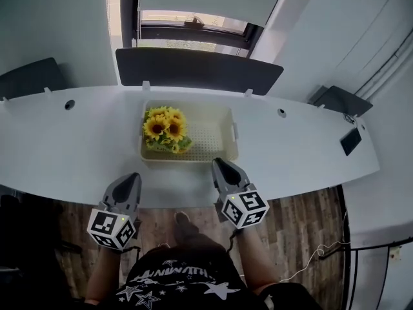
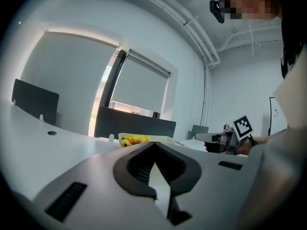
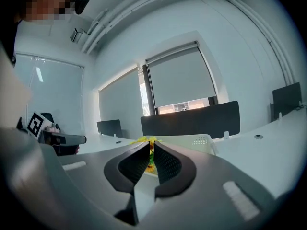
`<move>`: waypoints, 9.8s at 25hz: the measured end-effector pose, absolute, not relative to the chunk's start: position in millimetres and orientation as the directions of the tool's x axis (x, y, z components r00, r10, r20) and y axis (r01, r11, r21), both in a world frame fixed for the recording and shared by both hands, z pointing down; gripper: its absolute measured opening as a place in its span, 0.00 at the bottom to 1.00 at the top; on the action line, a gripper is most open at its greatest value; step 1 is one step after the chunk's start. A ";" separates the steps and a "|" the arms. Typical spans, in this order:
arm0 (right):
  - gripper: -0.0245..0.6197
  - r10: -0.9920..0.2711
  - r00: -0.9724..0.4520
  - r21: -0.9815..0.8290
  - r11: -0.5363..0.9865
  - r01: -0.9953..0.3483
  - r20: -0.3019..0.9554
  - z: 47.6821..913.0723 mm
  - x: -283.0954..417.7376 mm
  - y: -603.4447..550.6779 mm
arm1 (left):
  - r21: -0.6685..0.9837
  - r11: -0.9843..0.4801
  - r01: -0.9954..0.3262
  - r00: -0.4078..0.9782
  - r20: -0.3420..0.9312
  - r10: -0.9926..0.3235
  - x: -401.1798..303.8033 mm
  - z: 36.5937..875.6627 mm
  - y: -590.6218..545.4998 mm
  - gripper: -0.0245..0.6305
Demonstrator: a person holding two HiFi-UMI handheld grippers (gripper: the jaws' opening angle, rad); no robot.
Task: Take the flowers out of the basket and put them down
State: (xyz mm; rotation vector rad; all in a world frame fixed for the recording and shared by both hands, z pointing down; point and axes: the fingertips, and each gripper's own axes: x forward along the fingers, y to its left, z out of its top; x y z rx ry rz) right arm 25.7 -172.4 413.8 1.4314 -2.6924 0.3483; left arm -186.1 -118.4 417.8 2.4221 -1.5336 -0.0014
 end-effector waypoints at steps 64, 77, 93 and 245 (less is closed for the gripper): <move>0.83 -0.079 -0.788 -0.232 0.933 -0.274 0.611 585.3 -128.5 -311.3 | 0.170 -0.280 -0.945 0.317 0.266 -0.910 -218.5 432.7 -276.8 0.05; 0.83 -0.033 -0.785 -0.243 0.942 -0.231 0.618 600.7 -132.4 -310.9 | 0.175 -0.269 -0.947 0.309 0.271 -0.912 -210.7 435.2 -276.2 0.05; 0.84 -0.053 -0.805 -0.195 0.959 -0.206 0.592 601.4 -140.5 -309.6 | 0.184 -0.243 -0.952 0.289 0.289 -0.913 -207.7 445.2 -270.2 0.05; 0.86 -0.269 -0.798 0.028 0.953 -0.302 0.539 597.2 -195.3 -345.4 | 0.345 -0.211 -0.915 0.316 0.285 -0.905 -234.8 485.8 -291.8 0.05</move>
